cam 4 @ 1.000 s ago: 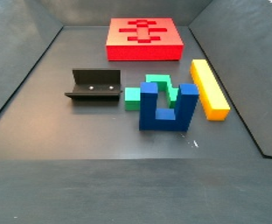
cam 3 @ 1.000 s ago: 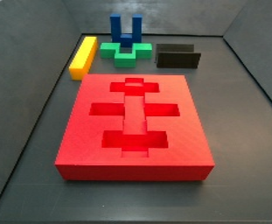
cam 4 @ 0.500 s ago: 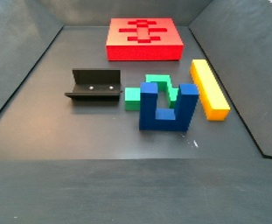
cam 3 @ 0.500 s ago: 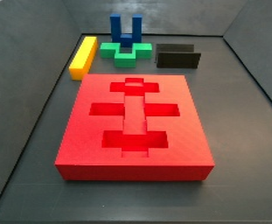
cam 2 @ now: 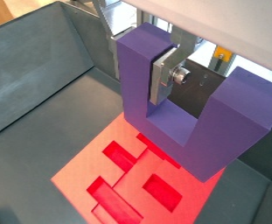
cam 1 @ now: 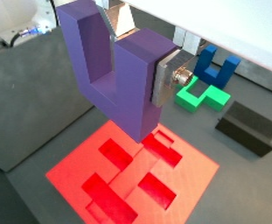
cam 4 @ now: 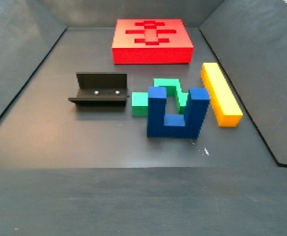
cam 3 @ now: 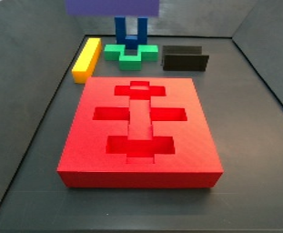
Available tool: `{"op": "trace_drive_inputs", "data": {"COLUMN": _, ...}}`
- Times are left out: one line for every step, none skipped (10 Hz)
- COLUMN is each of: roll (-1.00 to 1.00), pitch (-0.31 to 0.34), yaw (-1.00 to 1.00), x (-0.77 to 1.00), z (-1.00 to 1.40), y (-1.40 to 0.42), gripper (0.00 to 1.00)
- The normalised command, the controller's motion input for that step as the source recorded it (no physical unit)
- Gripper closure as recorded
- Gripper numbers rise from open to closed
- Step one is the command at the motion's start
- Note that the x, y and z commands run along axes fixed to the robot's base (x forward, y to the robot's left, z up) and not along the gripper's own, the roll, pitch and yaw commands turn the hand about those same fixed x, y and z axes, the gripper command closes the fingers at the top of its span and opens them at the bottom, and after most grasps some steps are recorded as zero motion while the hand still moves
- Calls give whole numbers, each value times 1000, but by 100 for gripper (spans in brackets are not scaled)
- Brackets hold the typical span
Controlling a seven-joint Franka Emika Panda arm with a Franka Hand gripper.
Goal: Pick up the purple object. Move up. Move to above the board. Insert the purple object.
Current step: Insert the purple object.
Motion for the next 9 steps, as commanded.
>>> {"op": "trace_drive_inputs", "data": {"roll": 127, "pitch": 0, "yaw": 0, "x": 549, "z": -280, "y": -297, "gripper": 100}}
{"op": "trace_drive_inputs", "data": {"roll": 130, "pitch": 0, "yaw": 0, "x": 494, "z": -251, "y": -271, "gripper": 100}}
{"op": "trace_drive_inputs", "data": {"roll": 131, "pitch": 0, "yaw": 0, "x": 423, "z": -200, "y": -249, "gripper": 100}}
{"op": "trace_drive_inputs", "data": {"roll": 90, "pitch": 0, "yaw": -37, "x": 0, "z": 0, "y": -89, "gripper": 100}}
{"op": "trace_drive_inputs", "data": {"roll": 0, "pitch": 0, "yaw": 0, "x": 63, "z": 0, "y": 0, "gripper": 100}}
{"op": "trace_drive_inputs", "data": {"roll": 0, "pitch": -10, "yaw": 0, "x": 260, "z": -363, "y": -329, "gripper": 100}}
{"op": "trace_drive_inputs", "data": {"roll": 66, "pitch": -17, "yaw": 0, "x": 346, "z": -500, "y": -477, "gripper": 100}}
{"op": "trace_drive_inputs", "data": {"roll": 107, "pitch": -29, "yaw": 0, "x": 374, "z": -554, "y": -466, "gripper": 100}}
{"op": "trace_drive_inputs", "data": {"roll": 193, "pitch": 0, "yaw": 0, "x": 377, "z": -557, "y": -409, "gripper": 100}}
